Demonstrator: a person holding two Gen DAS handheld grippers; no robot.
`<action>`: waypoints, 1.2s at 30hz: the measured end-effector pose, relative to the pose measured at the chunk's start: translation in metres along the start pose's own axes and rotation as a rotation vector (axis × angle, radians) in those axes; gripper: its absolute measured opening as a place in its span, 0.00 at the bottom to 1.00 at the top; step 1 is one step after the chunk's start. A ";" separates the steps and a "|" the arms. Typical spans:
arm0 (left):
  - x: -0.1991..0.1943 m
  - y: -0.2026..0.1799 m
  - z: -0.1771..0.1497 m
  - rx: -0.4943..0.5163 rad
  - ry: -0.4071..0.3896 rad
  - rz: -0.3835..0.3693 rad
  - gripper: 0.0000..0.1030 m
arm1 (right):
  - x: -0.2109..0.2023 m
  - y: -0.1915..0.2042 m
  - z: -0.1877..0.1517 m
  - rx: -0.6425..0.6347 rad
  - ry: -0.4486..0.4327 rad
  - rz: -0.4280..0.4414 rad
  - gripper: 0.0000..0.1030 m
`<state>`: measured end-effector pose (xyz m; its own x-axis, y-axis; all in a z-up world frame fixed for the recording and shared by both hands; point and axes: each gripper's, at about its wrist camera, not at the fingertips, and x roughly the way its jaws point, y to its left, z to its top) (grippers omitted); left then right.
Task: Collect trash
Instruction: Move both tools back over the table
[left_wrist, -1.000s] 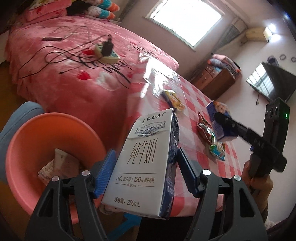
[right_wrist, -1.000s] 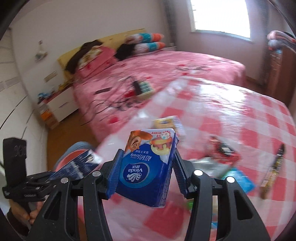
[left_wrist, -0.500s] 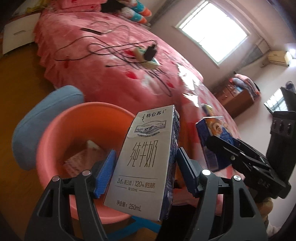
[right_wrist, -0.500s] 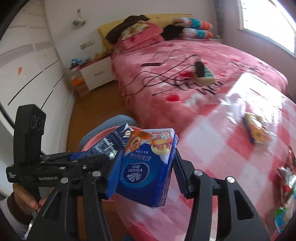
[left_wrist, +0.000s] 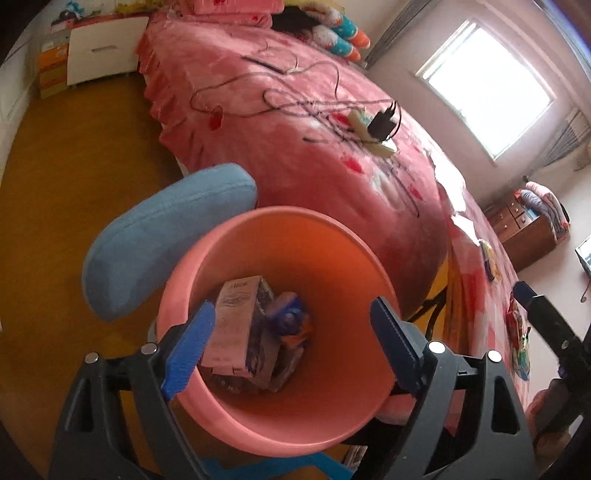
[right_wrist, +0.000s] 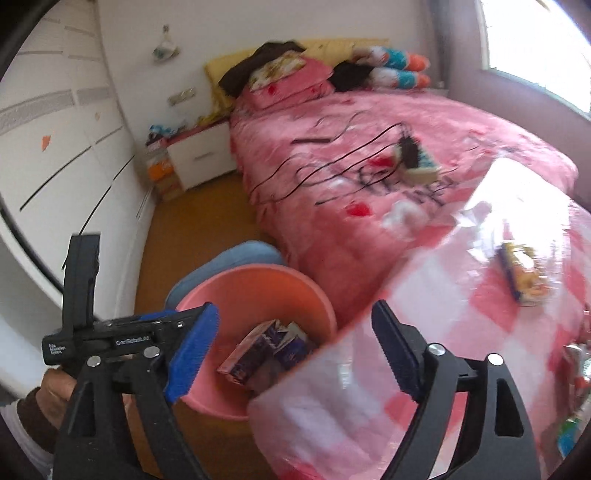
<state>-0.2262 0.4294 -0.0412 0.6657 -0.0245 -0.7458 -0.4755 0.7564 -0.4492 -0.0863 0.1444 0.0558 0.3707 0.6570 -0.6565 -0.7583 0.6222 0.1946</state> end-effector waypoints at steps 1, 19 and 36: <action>-0.003 -0.003 0.000 0.008 -0.019 0.000 0.84 | -0.008 -0.005 0.000 0.008 -0.021 -0.016 0.83; -0.031 -0.094 -0.011 0.193 -0.239 -0.095 0.84 | -0.069 -0.076 -0.035 0.165 -0.115 -0.119 0.87; -0.016 -0.190 -0.039 0.490 -0.060 0.053 0.84 | -0.112 -0.119 -0.060 0.212 -0.190 -0.194 0.90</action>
<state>-0.1693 0.2606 0.0372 0.6871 0.0491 -0.7249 -0.1929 0.9742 -0.1169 -0.0696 -0.0291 0.0627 0.6055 0.5730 -0.5524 -0.5432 0.8048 0.2393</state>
